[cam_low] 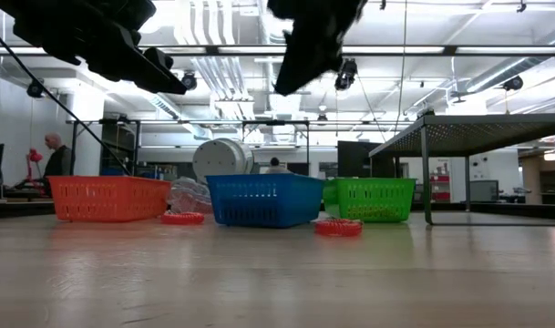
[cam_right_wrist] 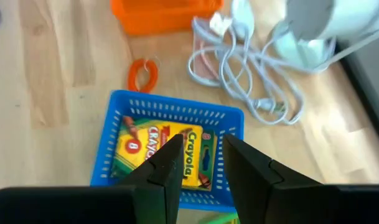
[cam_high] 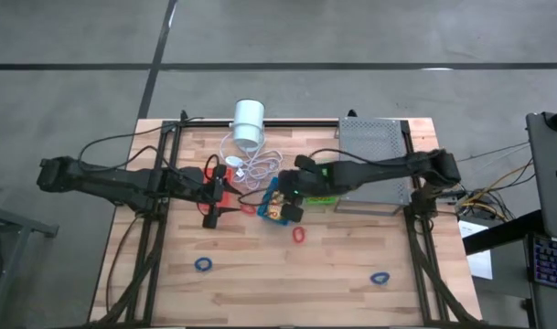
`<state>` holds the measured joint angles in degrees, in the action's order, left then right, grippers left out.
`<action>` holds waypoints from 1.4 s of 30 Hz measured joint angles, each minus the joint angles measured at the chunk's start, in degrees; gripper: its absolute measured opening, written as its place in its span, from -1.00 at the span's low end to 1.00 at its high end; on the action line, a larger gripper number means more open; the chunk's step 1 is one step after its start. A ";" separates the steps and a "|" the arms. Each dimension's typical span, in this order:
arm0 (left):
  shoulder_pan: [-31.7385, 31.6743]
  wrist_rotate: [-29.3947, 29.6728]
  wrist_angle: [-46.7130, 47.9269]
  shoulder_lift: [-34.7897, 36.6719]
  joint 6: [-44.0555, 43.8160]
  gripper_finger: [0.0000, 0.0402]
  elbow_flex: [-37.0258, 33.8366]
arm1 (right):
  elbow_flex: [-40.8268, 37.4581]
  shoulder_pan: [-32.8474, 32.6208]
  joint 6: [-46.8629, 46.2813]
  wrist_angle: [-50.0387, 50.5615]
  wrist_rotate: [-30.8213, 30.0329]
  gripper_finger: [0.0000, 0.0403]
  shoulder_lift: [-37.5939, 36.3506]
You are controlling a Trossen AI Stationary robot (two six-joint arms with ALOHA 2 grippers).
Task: Pick & Place Office Desk Supplies
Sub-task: Put the blue spring keychain into the orange bin
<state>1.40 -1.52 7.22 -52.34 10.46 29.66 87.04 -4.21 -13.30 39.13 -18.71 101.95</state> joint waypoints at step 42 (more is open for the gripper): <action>-0.04 -0.02 0.50 -0.02 0.00 0.15 0.01 | -39.11 -24.00 2.63 -21.66 -23.33 -0.45 -36.47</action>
<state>1.37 -1.54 7.72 -52.36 10.46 29.67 47.93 -28.20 -10.67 17.47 -42.03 65.47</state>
